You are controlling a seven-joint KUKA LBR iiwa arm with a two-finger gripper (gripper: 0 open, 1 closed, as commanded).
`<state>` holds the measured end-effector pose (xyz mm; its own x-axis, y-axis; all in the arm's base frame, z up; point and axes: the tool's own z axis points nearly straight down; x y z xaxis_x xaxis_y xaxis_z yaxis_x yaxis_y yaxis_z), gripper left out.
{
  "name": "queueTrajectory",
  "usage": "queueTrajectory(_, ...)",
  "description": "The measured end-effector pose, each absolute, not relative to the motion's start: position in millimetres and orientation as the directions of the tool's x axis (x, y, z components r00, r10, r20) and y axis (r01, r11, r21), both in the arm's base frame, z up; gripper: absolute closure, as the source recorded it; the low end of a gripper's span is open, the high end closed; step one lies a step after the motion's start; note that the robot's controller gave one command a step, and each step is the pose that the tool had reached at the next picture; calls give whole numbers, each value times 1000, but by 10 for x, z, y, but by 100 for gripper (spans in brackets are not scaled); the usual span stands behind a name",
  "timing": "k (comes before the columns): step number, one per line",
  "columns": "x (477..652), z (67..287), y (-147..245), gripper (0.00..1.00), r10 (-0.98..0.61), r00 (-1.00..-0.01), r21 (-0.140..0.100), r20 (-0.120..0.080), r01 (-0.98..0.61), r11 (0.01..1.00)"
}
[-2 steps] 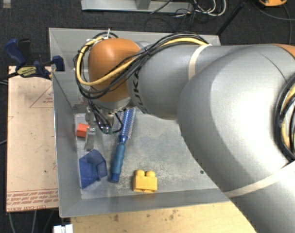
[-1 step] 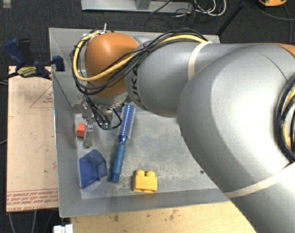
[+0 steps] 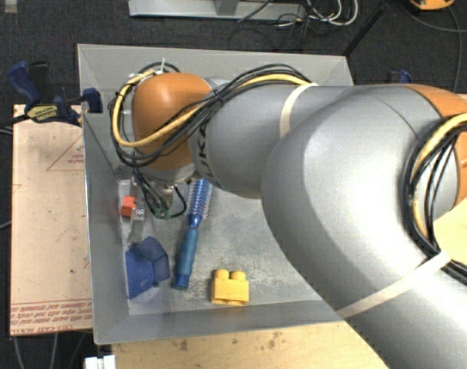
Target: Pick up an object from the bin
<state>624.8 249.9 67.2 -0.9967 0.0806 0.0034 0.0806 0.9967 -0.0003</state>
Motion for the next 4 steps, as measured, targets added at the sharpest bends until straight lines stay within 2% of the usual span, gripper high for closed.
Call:
queueTrajectory(1, 6252, 672, 2500, 0, 81, -997, 1, 3, 81, 997)
queueTrajectory(2, 6255, 674, 2498, 100, 82, -997, 2, 3, 82, 997)
queueTrajectory(3, 6271, 1002, 2498, 100, 82, -997, 4, -5, 82, 997)
queueTrajectory(4, 6279, 1043, 2498, 100, 83, -997, 3, -3, 83, 997)
